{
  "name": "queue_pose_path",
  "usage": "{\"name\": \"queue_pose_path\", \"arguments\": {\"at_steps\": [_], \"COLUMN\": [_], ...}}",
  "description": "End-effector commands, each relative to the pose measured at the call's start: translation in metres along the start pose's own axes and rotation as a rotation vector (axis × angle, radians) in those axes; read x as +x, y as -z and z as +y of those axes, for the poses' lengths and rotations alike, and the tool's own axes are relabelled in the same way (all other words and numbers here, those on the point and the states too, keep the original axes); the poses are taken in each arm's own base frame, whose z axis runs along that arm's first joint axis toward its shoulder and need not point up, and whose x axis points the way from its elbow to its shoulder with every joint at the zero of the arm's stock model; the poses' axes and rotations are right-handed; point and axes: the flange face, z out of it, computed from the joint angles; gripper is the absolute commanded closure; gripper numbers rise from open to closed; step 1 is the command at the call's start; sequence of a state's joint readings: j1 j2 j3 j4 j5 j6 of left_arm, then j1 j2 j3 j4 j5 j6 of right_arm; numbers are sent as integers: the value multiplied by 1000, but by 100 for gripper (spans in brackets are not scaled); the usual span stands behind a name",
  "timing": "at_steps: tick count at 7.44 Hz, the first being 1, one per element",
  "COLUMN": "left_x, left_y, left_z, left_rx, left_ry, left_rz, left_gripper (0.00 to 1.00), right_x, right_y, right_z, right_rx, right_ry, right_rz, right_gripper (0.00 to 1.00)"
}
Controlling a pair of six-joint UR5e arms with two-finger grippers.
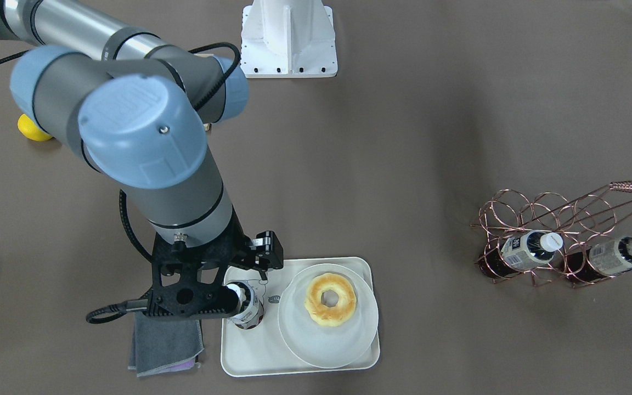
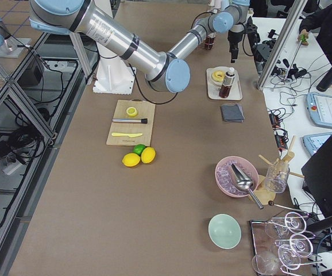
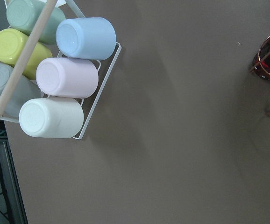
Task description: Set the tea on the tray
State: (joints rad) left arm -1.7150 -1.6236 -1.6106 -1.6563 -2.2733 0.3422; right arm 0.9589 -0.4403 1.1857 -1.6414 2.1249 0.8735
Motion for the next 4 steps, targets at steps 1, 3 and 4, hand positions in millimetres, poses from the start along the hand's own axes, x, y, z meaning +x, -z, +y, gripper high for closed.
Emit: {"name": "queue_pose_path", "arguments": {"at_steps": [1,3,4], "left_x": [1,0,-1], "left_y": [0,0,-4], "left_z": [4,7,18], "left_rx": [2,2,-8], "left_ry": [-4,-6,3], "left_rz": [-1,0,5], "left_gripper": [2,2,2], "right_x": [34,149,216], "right_y": [68,34,15], "right_z": [68,140,151], "right_rx": [-43,-41,-51], "right_ry": [-39,35,115], "right_rz": [19,124,210], "right_gripper": [0,0,0]}}
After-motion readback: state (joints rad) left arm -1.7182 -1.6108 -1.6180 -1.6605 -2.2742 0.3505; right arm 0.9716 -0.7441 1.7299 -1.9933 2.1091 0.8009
